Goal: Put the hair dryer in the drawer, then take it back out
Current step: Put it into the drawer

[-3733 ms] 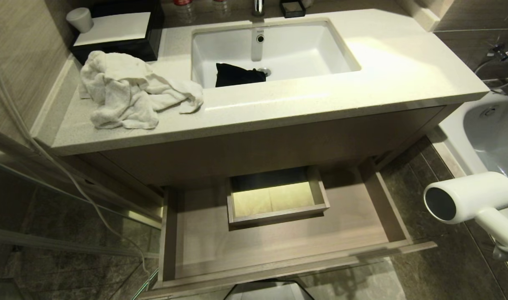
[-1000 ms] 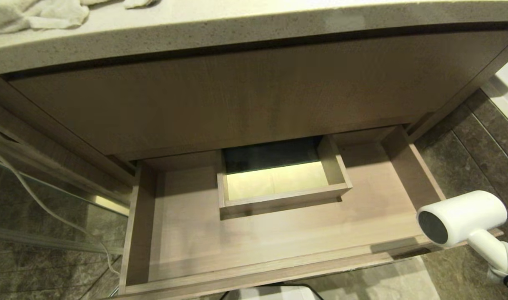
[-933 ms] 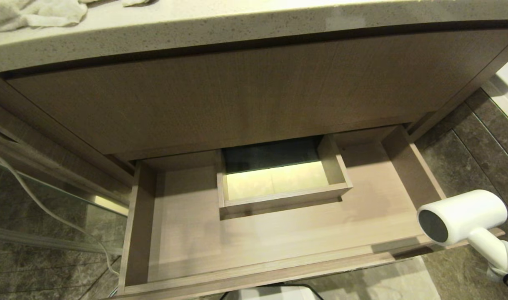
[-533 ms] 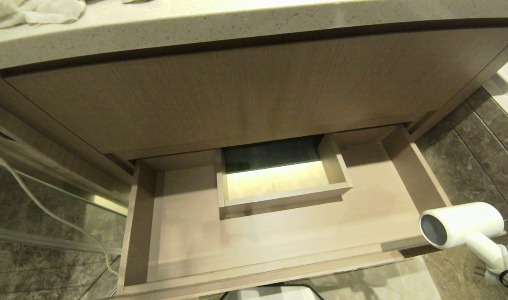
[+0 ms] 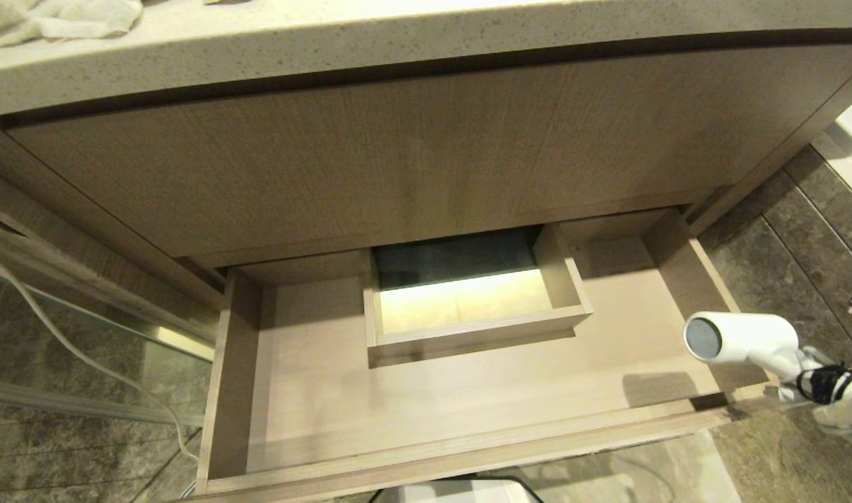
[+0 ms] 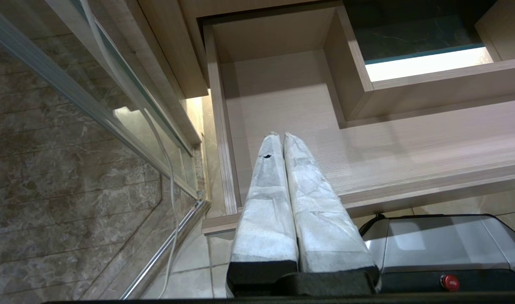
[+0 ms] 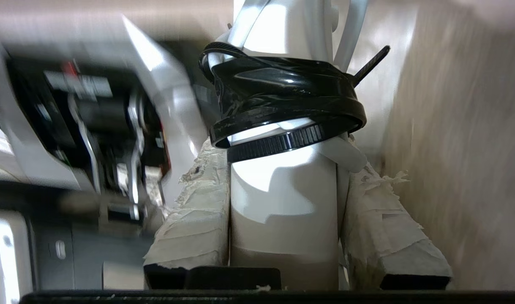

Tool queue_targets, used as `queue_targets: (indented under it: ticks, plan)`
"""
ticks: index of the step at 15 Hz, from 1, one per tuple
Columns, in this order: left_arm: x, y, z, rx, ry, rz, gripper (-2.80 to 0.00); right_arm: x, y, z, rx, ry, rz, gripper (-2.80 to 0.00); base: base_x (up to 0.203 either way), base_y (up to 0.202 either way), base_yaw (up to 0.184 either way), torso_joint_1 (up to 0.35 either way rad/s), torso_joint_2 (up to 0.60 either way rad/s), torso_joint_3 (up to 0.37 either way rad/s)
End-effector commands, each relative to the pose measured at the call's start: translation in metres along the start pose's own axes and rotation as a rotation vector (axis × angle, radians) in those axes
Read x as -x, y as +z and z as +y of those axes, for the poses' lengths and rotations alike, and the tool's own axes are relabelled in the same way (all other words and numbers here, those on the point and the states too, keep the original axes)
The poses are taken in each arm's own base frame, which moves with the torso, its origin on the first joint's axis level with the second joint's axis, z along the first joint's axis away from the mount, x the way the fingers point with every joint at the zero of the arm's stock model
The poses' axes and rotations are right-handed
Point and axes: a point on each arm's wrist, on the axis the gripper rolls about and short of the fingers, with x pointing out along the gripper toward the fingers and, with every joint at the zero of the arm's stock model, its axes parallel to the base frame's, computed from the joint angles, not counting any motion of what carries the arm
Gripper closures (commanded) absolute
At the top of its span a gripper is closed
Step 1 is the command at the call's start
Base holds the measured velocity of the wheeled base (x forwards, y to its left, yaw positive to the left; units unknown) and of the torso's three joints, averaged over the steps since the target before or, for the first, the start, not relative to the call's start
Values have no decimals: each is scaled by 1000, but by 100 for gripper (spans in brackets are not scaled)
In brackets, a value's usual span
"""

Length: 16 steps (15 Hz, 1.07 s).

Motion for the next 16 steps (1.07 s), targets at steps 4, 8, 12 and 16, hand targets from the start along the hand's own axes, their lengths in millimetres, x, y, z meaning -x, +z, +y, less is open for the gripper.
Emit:
queue_targets:
  ticks: [4, 8, 12, 16]
  plan:
    - [0, -1, 0, 0, 0, 2, 0, -71, 71, -52, 39, 87, -24, 0, 0, 0, 0, 0, 0, 0]
    - [0, -1, 0, 0, 0, 2, 0, -117, 98, -55, 129, 63, -101, 0, 0, 0, 0, 0, 0, 0]
    - [0, -1, 0, 0, 0, 2, 0, -154, 115, -68, 162, 34, -144, 0, 0, 0, 0, 0, 0, 0]
    - [0, -1, 0, 0, 0, 2, 0, -194, 131, -81, 192, -5, -189, 0, 0, 0, 0, 0, 0, 0]
